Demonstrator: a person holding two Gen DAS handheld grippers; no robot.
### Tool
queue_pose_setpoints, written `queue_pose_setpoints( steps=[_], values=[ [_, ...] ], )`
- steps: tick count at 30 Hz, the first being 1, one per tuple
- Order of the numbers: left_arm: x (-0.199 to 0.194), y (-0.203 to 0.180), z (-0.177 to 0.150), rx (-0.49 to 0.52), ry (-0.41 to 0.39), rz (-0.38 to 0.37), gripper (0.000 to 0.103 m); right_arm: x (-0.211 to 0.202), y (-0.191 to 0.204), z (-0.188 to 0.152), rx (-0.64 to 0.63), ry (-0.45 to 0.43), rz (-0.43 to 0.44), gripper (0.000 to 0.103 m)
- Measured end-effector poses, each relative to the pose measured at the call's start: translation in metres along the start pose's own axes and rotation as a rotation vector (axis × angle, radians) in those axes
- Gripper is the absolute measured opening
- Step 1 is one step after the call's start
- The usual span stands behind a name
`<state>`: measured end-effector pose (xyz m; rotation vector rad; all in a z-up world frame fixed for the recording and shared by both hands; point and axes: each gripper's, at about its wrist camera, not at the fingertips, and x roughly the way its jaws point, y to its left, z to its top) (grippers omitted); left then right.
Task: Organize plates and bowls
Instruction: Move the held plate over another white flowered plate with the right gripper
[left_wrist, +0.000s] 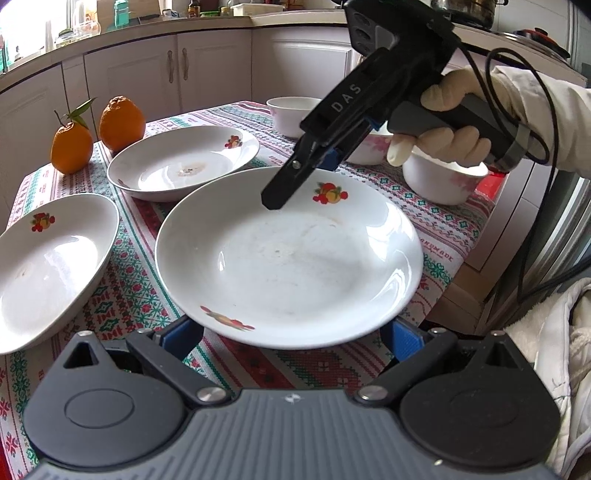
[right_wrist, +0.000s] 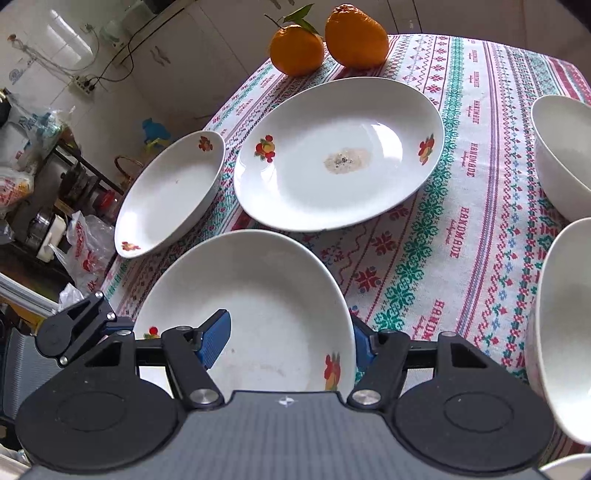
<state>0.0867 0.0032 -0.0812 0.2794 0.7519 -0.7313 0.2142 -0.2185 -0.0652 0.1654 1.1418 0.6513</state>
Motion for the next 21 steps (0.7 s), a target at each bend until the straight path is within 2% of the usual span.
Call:
queue_pose_setpoints(
  steps=[21],
  values=[
    [-0.009,0.006,0.001,-0.014,0.018,-0.011,0.1,-0.003,0.01,0.007,-0.034,-0.008,0.024,0.072]
  ],
)
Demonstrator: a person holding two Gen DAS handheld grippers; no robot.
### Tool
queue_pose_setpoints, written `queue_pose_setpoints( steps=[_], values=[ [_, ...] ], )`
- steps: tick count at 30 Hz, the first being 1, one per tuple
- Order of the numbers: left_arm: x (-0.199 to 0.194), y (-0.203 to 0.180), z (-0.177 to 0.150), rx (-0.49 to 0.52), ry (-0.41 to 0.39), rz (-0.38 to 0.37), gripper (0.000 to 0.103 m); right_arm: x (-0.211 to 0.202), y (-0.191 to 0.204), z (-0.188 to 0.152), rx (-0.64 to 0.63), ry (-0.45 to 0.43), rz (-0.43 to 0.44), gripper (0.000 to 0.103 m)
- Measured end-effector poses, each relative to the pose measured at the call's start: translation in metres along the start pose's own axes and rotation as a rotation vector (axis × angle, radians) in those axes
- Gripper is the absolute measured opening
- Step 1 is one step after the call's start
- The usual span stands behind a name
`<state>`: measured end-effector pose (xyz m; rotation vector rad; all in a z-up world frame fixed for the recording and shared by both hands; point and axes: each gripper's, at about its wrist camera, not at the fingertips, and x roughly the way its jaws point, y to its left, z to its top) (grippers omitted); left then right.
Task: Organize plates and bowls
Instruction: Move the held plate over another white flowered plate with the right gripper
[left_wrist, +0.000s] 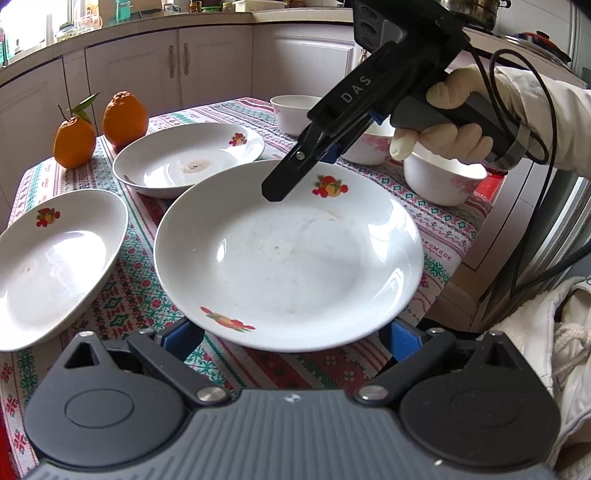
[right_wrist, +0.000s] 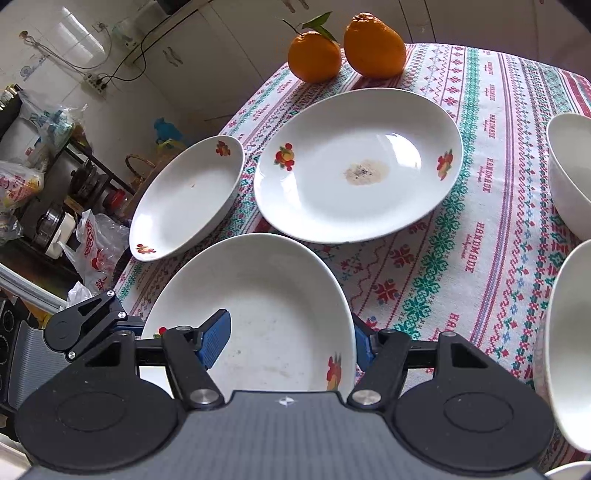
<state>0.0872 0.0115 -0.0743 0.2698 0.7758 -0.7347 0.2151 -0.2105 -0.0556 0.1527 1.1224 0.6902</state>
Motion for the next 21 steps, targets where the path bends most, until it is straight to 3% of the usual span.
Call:
queue_pose_setpoints(
  steps=[21],
  values=[
    [-0.041,0.033,0.005,-0.061,-0.033,0.085,0.1,0.014,0.048,0.044,-0.116,-0.009,0.035,0.072]
  ],
)
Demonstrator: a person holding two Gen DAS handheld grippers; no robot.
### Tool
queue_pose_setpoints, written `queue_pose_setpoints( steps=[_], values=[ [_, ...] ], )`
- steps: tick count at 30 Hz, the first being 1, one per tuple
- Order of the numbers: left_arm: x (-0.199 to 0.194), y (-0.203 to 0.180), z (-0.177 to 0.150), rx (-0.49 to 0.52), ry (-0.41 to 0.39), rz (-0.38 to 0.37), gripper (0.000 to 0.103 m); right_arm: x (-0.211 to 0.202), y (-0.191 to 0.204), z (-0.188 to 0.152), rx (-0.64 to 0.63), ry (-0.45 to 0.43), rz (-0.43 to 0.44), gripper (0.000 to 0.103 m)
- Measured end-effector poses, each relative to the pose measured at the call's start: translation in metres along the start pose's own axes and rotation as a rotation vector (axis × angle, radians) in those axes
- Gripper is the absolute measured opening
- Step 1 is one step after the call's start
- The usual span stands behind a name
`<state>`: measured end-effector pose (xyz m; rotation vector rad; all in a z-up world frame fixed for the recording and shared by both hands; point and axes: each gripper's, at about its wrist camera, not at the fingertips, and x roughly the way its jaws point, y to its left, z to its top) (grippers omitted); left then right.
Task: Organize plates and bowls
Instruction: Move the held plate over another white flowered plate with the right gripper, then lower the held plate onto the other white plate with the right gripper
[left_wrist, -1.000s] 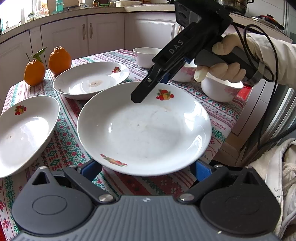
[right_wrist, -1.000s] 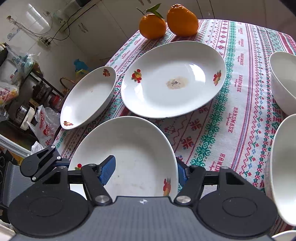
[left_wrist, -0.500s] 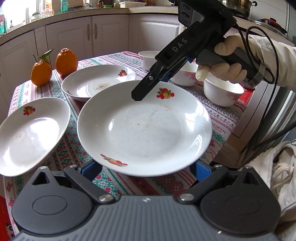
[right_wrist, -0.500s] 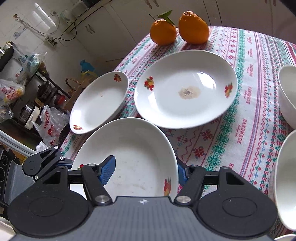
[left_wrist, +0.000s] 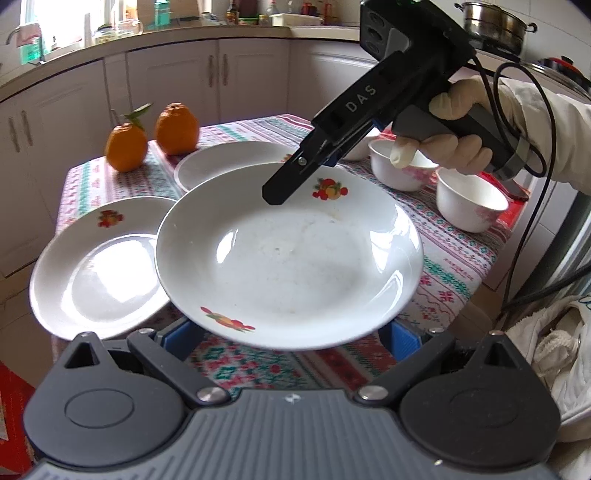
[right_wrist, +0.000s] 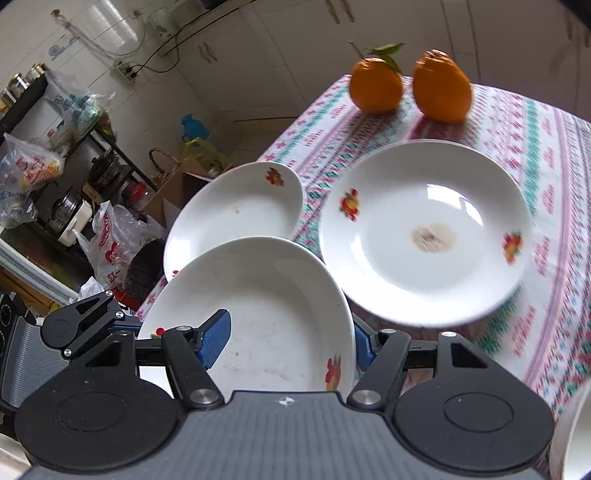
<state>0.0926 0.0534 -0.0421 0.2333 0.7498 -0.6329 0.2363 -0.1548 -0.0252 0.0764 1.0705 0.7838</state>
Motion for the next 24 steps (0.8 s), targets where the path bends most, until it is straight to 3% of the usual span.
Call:
queue_pose_setpoints(
  steps=[24],
  values=[
    [-0.022,0.07,-0.014,-0.111,-0.013,0.145,0.1,0.08,0.046,0.077,-0.158,0.074,0.065,0.072]
  ],
)
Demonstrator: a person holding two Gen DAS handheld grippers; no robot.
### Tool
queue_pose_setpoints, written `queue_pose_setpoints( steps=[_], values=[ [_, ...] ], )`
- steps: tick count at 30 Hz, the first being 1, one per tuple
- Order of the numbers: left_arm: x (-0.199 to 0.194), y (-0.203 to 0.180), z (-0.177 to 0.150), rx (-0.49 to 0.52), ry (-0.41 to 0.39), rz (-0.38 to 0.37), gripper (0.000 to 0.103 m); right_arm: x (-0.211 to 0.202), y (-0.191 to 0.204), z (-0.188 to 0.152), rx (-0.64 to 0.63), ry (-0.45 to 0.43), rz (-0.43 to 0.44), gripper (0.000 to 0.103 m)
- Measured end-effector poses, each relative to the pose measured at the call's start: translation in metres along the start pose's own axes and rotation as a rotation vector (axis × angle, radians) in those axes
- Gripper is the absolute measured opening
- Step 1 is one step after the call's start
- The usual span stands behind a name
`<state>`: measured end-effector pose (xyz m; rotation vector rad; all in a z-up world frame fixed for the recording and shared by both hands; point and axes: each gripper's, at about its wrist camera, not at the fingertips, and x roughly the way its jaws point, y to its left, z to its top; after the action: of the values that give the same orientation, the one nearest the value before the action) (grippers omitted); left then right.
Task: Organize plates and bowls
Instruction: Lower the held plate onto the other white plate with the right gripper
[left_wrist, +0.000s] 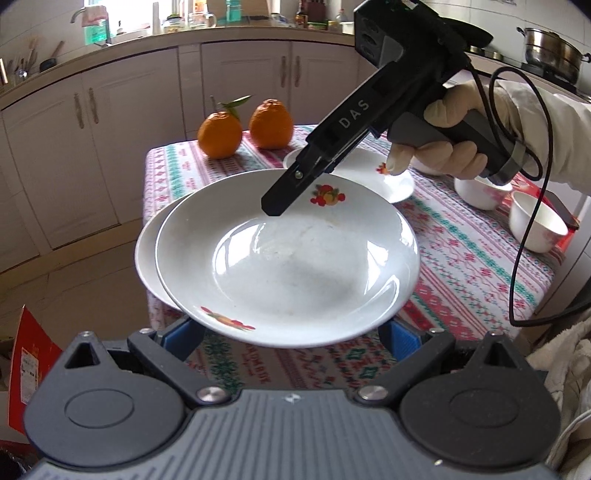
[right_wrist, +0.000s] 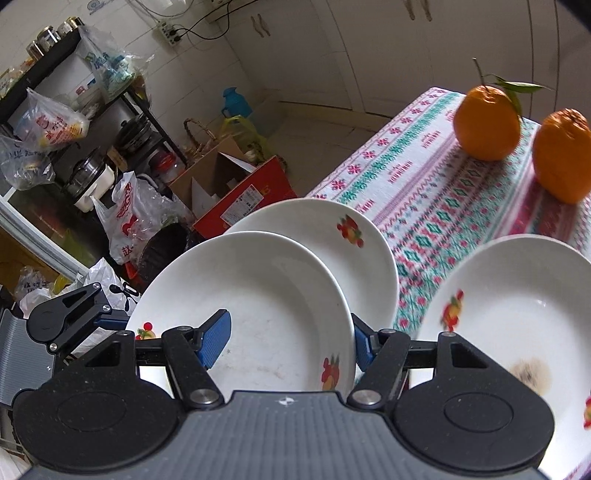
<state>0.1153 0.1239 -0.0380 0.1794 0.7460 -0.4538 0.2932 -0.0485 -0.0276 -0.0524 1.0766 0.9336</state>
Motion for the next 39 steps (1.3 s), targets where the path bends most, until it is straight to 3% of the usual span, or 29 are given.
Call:
queue_pose_setpoints(
  steps=[16,39],
  values=[
    [0.011,0.028,0.005,-0.052,-0.007,0.005,0.1,0.026,-0.003,0.025,-0.023,0.017,-0.017,0.072],
    [0.021,0.037,0.007,-0.054,-0.005,0.016,0.1,0.036,-0.014,0.024,-0.008,0.036,-0.041,0.072]
  ],
)
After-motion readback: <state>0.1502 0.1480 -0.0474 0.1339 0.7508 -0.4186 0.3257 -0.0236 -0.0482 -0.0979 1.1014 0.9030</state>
